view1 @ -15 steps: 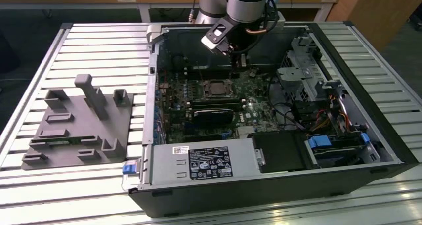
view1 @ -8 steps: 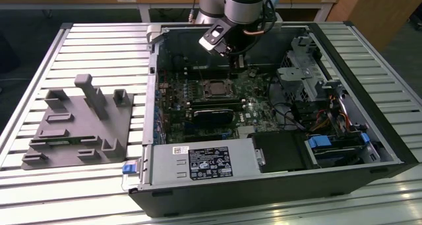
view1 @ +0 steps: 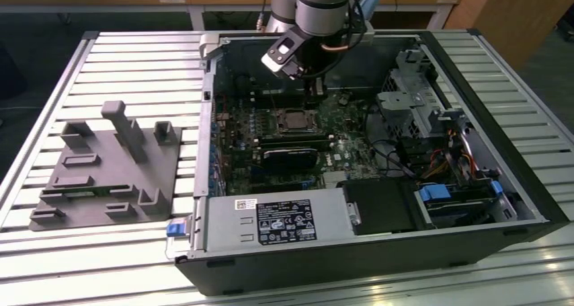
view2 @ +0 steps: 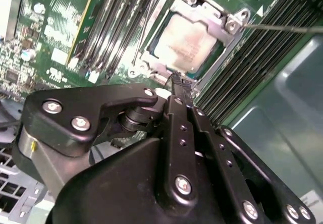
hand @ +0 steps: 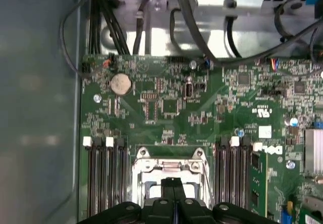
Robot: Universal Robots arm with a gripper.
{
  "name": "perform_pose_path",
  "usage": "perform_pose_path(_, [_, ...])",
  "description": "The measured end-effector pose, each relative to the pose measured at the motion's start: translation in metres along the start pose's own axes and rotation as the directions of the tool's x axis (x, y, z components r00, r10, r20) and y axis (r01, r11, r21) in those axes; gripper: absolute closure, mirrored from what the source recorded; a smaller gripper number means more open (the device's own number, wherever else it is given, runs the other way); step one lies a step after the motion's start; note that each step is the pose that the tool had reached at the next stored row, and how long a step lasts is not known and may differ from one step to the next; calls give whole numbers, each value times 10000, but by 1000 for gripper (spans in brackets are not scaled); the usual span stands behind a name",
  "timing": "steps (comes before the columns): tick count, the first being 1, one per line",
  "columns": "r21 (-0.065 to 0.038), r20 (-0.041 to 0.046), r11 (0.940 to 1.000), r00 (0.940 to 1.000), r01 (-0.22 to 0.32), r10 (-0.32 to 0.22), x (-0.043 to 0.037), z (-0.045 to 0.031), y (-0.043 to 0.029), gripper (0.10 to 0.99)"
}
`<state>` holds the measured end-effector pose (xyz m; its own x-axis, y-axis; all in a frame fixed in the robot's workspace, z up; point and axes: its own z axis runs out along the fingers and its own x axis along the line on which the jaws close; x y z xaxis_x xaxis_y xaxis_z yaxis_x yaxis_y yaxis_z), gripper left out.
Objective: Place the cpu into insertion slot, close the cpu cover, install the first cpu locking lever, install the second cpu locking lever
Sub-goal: 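Close the cpu cover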
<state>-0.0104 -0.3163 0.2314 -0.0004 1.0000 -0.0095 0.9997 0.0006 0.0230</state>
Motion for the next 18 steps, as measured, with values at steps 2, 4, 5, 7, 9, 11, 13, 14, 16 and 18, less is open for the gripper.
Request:
perform_pose_path(2, [0,-1,10000,10000,0,0,-2,17,-41,980])
perform_pose_path(4, [0,-2,10000,10000,0,0,-4,35,-89,980])
perform_pose_path(5, [0,-2,10000,10000,0,0,-6,44,-113,980])
perform_pose_path(7, [0,-2,10000,10000,0,0,-9,61,-162,980])
perform_pose_path(9, [0,-2,10000,10000,0,0,-14,80,-198,980])
perform_pose_path(11, [0,-2,10000,10000,0,0,-19,98,-228,980])
perform_pose_path(13, [0,-2,10000,10000,0,0,-23,111,-251,980])
perform_pose_path(14, [0,-2,10000,10000,-1,1,-23,111,-254,980])
perform_pose_path(16, [0,-1,10000,10000,1,-1,-22,111,-254,980])
perform_pose_path(18, [0,-2,10000,10000,23,-23,-22,111,-254,980])
